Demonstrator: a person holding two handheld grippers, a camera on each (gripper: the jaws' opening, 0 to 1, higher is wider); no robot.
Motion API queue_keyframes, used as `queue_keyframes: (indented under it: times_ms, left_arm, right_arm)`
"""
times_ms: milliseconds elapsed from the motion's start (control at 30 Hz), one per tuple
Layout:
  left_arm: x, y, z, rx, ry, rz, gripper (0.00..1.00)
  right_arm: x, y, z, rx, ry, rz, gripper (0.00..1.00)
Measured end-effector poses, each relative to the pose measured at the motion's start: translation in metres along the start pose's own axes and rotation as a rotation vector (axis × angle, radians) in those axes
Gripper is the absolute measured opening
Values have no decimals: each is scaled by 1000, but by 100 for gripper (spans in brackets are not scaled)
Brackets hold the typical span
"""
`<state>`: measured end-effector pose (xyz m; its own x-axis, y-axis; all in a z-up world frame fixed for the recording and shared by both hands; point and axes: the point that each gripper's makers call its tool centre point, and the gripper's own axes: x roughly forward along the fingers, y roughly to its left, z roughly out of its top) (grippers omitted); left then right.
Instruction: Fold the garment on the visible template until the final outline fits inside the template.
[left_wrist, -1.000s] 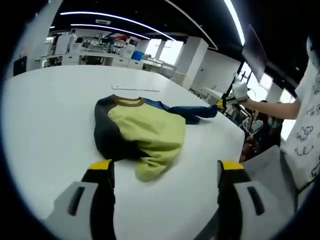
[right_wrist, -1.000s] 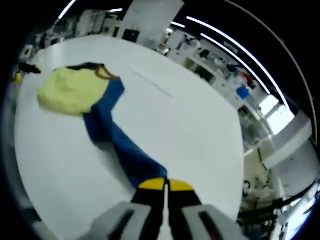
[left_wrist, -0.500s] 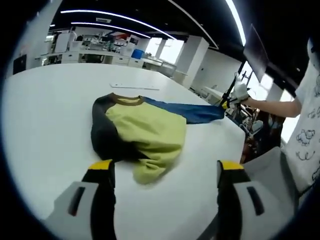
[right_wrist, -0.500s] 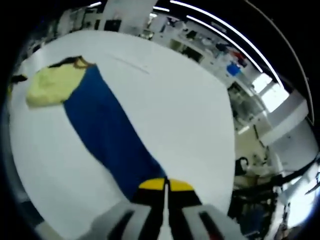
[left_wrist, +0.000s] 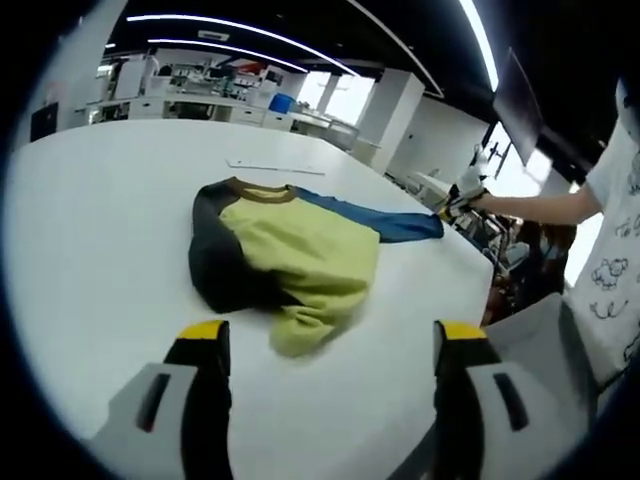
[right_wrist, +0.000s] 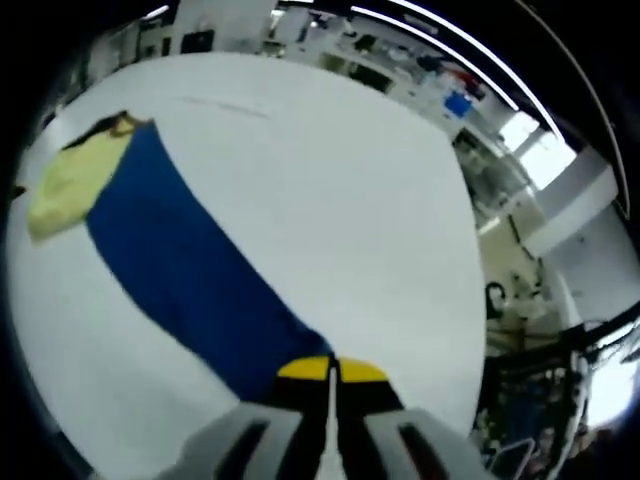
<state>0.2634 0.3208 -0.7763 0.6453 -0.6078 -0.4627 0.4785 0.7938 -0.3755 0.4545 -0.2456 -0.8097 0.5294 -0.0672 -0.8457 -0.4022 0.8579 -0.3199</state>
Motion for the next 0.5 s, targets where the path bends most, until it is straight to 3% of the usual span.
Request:
queue_keyframes:
  times_ms: [300, 400, 500]
  left_arm:
    - [-2, 0, -3, -11, -4, 8, 81]
    - [-1, -2, -3, -8, -2, 3, 81]
    - [0, -3, -1, -6, -5, -2, 81]
  right_arm:
    - [-5, 4, -2, 8, -17, 3, 0]
    - [-6, 3, -5, -1, -18, 9, 6]
    - [-16, 7, 0, 36, -79, 51, 17]
